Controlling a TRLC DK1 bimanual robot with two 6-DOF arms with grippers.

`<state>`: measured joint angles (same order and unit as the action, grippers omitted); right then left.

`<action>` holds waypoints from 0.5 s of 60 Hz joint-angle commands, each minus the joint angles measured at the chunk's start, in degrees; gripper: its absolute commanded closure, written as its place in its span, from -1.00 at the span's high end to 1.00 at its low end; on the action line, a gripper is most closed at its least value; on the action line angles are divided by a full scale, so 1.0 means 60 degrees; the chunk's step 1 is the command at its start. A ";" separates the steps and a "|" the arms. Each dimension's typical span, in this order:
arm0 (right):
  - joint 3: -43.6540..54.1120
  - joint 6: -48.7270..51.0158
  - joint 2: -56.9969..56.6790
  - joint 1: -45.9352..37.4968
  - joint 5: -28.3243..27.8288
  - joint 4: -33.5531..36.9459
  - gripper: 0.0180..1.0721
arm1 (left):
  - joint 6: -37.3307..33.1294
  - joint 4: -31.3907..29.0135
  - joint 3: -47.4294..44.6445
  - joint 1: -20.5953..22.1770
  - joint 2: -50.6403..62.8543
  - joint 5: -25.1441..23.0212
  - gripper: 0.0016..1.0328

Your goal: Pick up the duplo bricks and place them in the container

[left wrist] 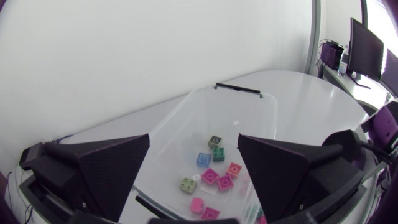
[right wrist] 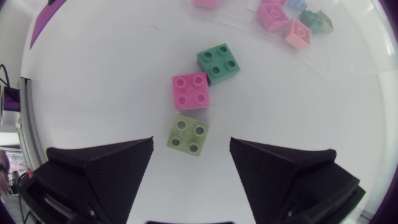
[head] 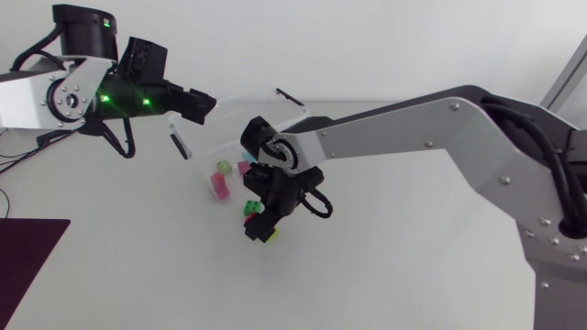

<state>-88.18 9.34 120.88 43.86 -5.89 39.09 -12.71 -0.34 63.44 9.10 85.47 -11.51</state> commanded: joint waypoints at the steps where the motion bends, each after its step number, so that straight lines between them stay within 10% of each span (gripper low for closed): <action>1: -0.0303 -0.0239 0.0303 0.0103 0.0074 0.0179 0.61 | -0.0225 0.0013 -0.0627 0.0021 -0.0798 -0.0030 0.92; 8: -0.0493 -0.0254 0.0522 0.0220 0.0103 0.0311 0.59 | -0.0474 -0.0134 -0.1315 -0.0008 -0.1545 -0.0030 0.92; 30: -0.0406 -0.0283 0.0815 0.0220 0.0161 0.0414 -0.45 | -0.1500 -0.0969 -0.3161 0.0314 -0.2131 -0.0016 0.92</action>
<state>-90.63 9.10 123.85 45.06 -5.67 40.75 -19.70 -5.63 47.16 9.93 73.54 -11.53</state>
